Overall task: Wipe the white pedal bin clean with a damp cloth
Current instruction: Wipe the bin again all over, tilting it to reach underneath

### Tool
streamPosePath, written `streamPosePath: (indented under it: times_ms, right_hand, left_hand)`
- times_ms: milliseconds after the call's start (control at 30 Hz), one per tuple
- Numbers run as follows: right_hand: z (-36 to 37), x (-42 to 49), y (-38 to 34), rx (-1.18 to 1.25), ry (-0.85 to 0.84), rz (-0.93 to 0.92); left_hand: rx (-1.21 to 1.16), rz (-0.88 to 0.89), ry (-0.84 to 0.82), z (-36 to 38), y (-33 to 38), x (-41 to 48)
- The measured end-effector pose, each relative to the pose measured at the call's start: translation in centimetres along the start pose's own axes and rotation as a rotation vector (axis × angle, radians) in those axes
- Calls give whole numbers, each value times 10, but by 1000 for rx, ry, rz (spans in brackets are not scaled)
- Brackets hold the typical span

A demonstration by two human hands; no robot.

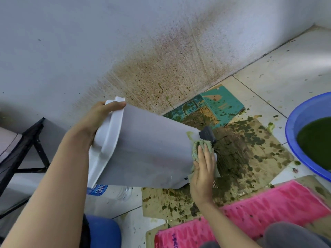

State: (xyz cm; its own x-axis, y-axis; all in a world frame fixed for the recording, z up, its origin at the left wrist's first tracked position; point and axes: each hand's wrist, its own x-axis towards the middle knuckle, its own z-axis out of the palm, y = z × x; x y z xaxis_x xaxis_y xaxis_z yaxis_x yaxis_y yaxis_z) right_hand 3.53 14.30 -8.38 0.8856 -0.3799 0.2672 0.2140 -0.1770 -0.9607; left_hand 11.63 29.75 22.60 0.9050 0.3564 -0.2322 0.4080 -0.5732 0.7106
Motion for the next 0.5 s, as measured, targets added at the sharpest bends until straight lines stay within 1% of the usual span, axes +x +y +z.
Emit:
streamPosePath:
  times_ms: [133,233,267,300,367,467,500]
  right_hand:
    - [-1,-17,-5,93,87,171]
    - [-26,-39,16,99,227,430]
    - [-34,-44,22,96,269,485]
    - [-40,-47,23,91,291,490]
    - [-41,-43,17,108,265,396]
    - [-31,-29,6,22,127,198]
    - [-26,-26,7,-20,80,173]
  left_hand:
    - [-6,11,-38,6,4,2]
    - [-12,-19,-5,1,-1,0]
    - [-20,-29,-4,-2,-3,-1]
    - [-20,-40,0,-3,-5,-2]
    - [-20,-57,11,-5,-5,-5]
    - [-52,-29,-14,-1,-3,-10]
    - [-56,-22,-18,0,-3,-11]
